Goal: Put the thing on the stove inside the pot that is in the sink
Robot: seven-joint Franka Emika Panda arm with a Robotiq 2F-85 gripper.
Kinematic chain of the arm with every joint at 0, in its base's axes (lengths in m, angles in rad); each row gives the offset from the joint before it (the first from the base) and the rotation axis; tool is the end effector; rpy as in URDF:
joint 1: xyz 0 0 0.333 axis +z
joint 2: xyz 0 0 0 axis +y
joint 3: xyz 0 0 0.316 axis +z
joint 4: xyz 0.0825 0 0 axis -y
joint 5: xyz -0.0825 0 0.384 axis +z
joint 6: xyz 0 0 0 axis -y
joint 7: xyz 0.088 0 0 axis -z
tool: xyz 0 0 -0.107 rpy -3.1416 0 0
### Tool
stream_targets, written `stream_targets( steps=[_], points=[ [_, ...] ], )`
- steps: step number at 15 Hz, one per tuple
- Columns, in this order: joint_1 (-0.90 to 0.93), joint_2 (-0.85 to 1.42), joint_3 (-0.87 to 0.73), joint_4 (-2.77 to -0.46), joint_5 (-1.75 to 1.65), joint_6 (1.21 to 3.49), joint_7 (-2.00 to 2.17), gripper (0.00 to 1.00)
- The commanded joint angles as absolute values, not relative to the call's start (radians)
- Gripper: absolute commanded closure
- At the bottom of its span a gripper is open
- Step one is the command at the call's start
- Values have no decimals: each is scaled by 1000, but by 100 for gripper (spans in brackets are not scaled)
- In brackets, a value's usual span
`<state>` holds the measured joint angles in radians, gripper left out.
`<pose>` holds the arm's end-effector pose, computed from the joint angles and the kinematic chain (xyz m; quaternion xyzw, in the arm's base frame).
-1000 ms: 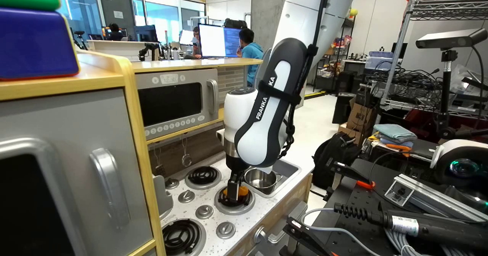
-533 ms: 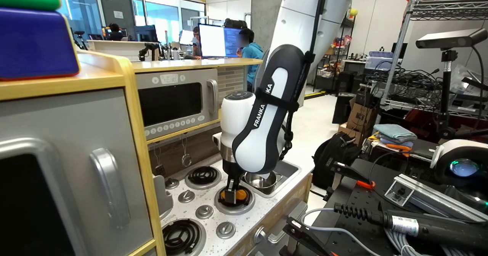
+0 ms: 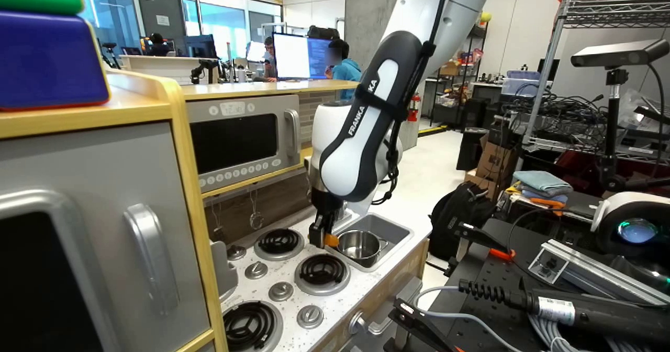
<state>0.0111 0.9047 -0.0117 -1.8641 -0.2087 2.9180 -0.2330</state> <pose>0.6178 0.0126 0.0425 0.9729 0.2164 0.0692 0.0434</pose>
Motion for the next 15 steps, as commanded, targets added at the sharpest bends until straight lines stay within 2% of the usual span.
stream_targets(
  steps=[1,4,9,15],
  points=[
    [-75,835,-11,-1857,-142,2787,-197,81],
    [-80,894,-78,-1756,-114,2674,-122,81],
    [-114,1038,-66,-1511,-29,2363,-32,81],
    [-102,1204,-80,-1262,6,2195,99,81]
  ],
)
